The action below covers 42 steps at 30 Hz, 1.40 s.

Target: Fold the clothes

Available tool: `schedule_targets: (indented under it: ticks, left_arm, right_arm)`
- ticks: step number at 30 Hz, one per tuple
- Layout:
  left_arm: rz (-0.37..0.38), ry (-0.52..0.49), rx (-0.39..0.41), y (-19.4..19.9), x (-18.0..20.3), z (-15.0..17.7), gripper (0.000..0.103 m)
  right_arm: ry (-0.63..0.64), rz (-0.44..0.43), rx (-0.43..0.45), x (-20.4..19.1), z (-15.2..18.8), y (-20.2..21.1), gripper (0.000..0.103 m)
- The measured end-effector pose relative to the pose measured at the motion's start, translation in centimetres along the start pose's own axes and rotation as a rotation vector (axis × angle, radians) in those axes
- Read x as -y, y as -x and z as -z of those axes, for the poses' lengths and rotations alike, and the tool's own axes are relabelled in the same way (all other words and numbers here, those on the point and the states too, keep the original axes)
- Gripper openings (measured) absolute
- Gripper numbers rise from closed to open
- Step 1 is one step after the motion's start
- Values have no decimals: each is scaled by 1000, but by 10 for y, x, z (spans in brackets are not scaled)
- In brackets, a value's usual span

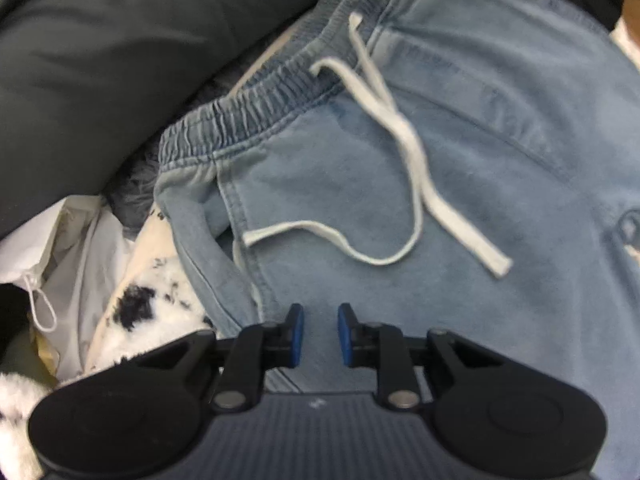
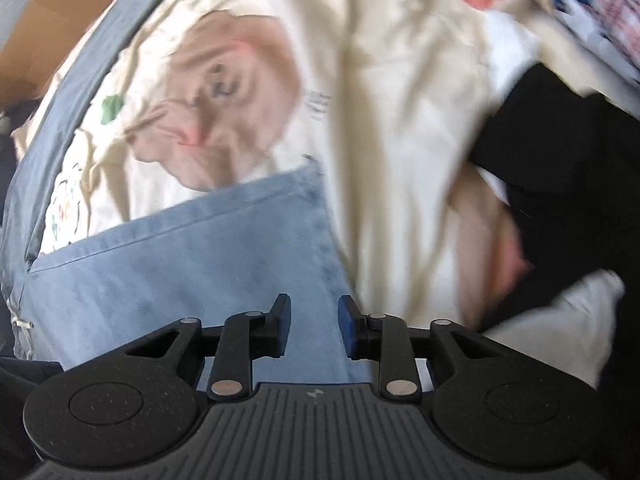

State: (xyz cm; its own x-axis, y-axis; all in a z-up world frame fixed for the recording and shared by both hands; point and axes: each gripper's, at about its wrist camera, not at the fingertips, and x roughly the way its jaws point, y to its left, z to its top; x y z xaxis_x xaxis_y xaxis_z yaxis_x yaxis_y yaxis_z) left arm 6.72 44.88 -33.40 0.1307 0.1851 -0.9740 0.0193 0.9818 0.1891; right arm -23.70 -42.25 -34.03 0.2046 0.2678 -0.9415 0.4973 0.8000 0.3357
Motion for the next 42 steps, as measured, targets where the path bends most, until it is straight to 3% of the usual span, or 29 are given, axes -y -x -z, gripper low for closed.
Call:
schedule_targets:
  ticks: [4, 9, 12, 17, 22, 27, 31, 33, 39, 42]
  left_arm:
    - [-42, 34, -17, -12, -10, 0, 16]
    - [-46, 58, -22, -2, -16, -3, 10]
    - [-9, 74, 22, 19, -21, -5, 12]
    - [78, 66, 144, 49, -19, -19, 17]
    - [113, 55, 188, 38, -6, -51, 17]
    - [123, 60, 172, -1, 1, -71, 17]
    - [94, 67, 134, -30, 0, -76, 17]
    - [54, 62, 134, -36, -2, -74, 12]
    - [-6, 72, 140, -33, -16, -72, 12]
    - [16, 103, 152, -22, -28, -75, 12]
  right_arm:
    - [98, 1, -22, -23, -14, -28, 28]
    - [196, 61, -38, -45, -24, -53, 31]
    - [247, 56, -21, -57, -32, -50, 31]
    - [332, 49, 6, -78, -45, -44, 40]
    - [415, 38, 29, -102, -63, -41, 41]
    - [483, 15, 45, -130, -82, -42, 42]
    - [525, 9, 52, -151, -98, -46, 42]
    - [557, 10, 56, -162, -105, -48, 43]
    - [646, -9, 80, -198, -132, -60, 43]
    - [684, -22, 103, -218, -146, -67, 43]
